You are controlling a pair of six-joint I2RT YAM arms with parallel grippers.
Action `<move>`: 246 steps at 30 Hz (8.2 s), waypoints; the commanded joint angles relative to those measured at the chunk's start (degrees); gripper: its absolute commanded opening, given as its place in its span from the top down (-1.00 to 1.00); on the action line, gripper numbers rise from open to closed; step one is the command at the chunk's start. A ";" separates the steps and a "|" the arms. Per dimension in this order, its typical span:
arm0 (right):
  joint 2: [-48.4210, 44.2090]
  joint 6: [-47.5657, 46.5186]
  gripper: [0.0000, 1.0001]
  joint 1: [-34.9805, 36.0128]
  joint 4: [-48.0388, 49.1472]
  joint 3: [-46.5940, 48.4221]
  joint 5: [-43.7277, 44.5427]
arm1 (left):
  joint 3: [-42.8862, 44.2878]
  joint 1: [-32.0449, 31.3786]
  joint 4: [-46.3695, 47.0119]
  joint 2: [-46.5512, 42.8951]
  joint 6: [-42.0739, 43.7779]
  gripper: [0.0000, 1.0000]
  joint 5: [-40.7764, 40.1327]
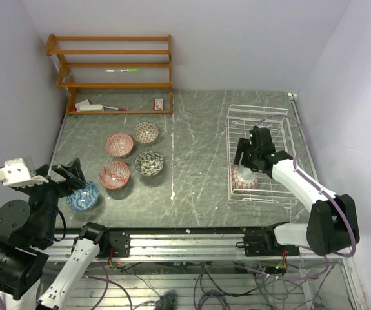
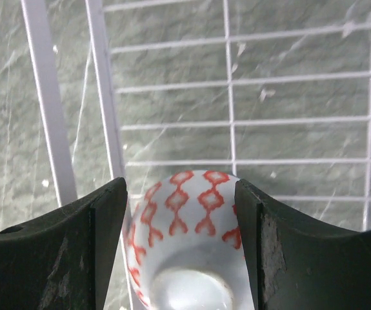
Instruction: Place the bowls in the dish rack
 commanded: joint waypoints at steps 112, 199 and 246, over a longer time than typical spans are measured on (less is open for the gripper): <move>-3.84 3.54 1.00 12.87 33.07 6.36 -25.32 | 3.99 -0.15 -0.95 2.30 0.28 -0.95 0.05; 31.53 49.43 0.76 -28.01 69.80 -10.07 -40.22 | 3.67 -0.24 0.65 3.85 0.89 -0.95 -1.25; 14.04 1.64 -0.71 -8.43 8.85 19.15 -1.10 | 0.74 -0.24 1.41 2.24 1.00 -0.95 -0.25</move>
